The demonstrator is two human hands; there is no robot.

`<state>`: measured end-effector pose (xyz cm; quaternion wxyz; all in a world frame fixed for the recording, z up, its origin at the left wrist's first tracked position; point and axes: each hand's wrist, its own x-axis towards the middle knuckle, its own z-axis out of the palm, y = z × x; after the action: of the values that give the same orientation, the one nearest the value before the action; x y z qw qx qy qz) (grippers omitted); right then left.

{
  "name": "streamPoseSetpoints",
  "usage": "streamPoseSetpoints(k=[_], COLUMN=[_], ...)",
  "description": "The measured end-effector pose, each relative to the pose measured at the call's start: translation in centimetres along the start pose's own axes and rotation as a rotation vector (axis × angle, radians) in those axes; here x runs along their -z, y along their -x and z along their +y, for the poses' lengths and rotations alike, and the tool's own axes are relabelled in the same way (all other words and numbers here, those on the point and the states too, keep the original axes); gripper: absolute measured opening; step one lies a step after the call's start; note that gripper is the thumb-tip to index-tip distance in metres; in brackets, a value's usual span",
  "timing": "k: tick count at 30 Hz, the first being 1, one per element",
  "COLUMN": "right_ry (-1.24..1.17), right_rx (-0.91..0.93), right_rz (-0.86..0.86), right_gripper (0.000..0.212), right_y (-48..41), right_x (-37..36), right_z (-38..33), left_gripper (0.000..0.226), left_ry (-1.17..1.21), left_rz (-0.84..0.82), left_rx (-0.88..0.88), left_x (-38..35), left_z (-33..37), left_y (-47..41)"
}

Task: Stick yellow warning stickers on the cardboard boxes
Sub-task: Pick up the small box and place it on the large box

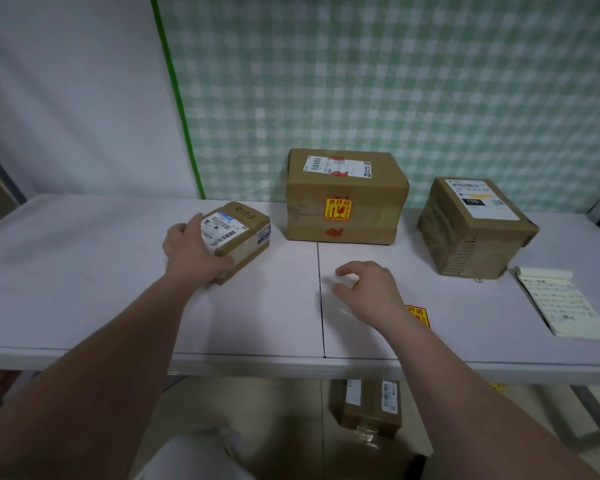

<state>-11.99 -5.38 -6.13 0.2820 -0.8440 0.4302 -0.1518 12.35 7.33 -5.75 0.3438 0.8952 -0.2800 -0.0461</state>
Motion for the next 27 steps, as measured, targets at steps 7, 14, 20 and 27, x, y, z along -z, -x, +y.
streamPoseSetpoints(k=[7,14,20,27], right_ry=[-0.293,-0.895,-1.368,-1.521], right_rx=[-0.029,-0.263,-0.297,-0.438], right_rz=[-0.026,-0.165,-0.267,-0.300], right_gripper=[0.037,0.073,0.046,0.053], right_y=[0.9,2.0,3.0,4.2], right_x=[-0.4,0.1,1.7,3.4], right_z=[-2.4,-3.8,-3.7,-3.1], left_gripper=[0.091,0.092,0.099,0.117], left_ry=[0.260,0.375,0.446,0.438], left_rz=[0.103,0.211,0.100,0.018], left_rx=[-0.232,-0.448,-0.544,-0.651], left_x=[-1.8,-2.4,-0.5,1.1], left_z=[0.9,4.0,7.3,8.9], left_y=[4.4,9.5,12.6,14.8])
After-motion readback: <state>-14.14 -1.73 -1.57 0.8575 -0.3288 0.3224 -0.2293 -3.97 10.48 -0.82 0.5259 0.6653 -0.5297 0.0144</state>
